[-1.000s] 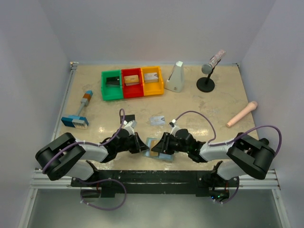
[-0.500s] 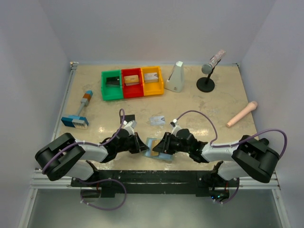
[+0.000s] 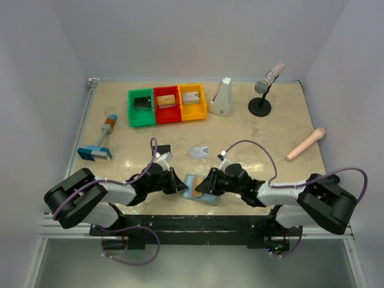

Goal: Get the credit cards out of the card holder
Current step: Remove the credit card from the card holder.

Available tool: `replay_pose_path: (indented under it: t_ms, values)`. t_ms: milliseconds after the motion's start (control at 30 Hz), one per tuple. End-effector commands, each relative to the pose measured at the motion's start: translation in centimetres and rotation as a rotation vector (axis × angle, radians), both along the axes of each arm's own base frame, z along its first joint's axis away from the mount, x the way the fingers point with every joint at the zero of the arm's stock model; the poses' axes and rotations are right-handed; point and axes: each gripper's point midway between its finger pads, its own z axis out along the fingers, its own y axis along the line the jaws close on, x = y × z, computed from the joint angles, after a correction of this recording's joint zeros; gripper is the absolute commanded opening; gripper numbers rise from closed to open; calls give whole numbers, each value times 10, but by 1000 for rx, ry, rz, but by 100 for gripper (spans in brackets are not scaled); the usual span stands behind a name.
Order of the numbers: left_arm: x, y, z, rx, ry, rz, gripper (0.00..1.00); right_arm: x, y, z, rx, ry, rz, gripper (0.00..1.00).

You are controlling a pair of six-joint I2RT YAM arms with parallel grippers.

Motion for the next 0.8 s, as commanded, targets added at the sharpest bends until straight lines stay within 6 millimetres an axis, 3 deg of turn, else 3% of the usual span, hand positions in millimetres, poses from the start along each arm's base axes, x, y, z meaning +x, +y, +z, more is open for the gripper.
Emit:
replay_pose_path:
  t_ms: [0,467,767]
  values:
    - [-15,16,-25,91,56,0,0,7,1,12,26,-51,-11,26]
    - [-14,17,-23,88,49,5,0,8,-6,9,3,-46,-32,19]
    - [-11,15,-14,69,34,9,0,8,-17,8,-40,-40,-51,4]
